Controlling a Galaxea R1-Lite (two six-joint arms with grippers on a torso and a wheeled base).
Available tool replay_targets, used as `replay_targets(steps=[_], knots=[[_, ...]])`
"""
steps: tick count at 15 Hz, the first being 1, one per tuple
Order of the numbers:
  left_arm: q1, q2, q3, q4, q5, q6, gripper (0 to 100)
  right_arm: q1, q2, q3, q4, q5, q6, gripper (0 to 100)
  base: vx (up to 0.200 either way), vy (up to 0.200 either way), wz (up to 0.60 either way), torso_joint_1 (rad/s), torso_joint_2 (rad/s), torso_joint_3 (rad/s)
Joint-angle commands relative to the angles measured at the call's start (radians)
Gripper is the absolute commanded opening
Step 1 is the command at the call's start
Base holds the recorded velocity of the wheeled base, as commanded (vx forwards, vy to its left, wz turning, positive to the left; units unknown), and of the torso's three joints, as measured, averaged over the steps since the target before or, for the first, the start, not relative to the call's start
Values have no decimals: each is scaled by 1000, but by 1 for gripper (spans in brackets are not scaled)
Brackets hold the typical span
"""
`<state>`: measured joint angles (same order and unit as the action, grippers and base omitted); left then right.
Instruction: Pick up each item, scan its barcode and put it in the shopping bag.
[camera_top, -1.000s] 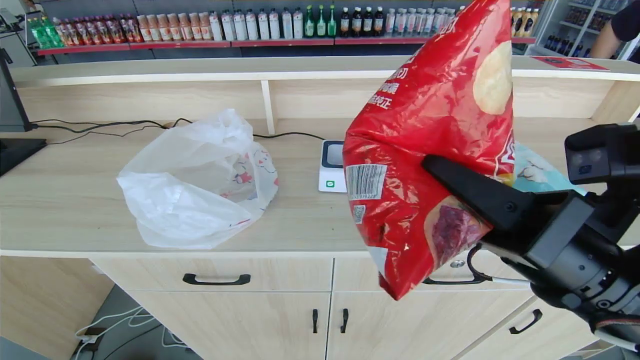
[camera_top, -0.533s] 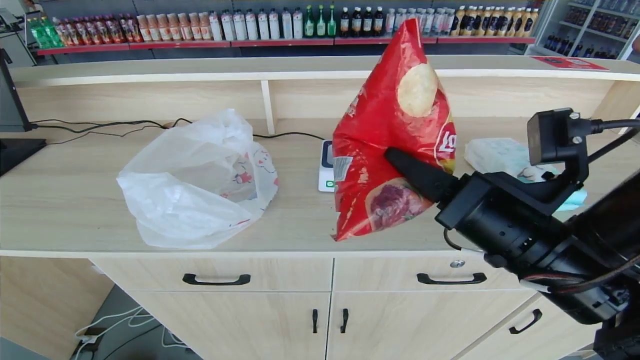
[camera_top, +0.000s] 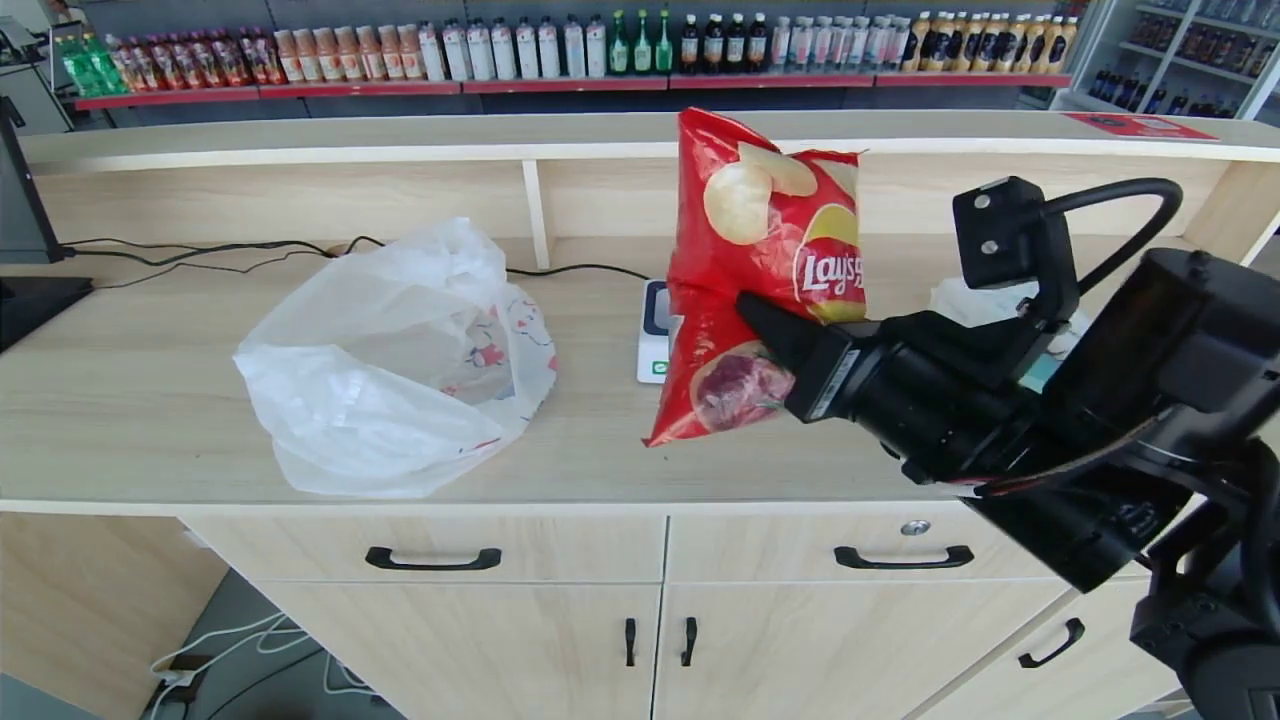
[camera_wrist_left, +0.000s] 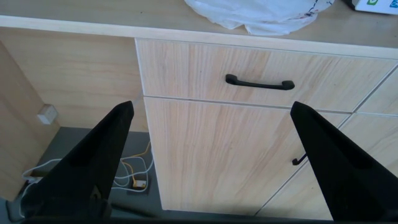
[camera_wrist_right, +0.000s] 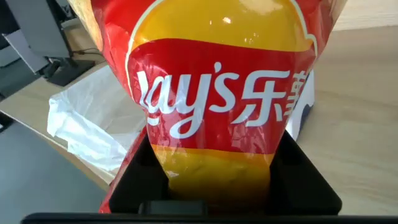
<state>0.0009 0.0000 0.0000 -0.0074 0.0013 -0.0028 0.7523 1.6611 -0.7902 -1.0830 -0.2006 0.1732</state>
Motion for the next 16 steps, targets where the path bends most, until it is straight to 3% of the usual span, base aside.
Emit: replay_targets(steps=[1, 5, 9, 16], knots=[[1, 0, 0, 0, 0, 0, 100, 10, 59, -63, 5, -72, -9, 0, 0, 0, 0, 0, 0, 0], [-1, 0, 0, 0, 0, 0, 100, 10, 97, -80, 3, -143, -35, 0, 0, 0, 0, 0, 0, 0], [1, 0, 0, 0, 0, 0, 100, 10, 184, -193, -5, -210, -61, 0, 0, 0, 0, 0, 0, 0], [1, 0, 0, 0, 0, 0, 100, -25, 187, -184, -6, -226, -60, 0, 0, 0, 0, 0, 0, 0]])
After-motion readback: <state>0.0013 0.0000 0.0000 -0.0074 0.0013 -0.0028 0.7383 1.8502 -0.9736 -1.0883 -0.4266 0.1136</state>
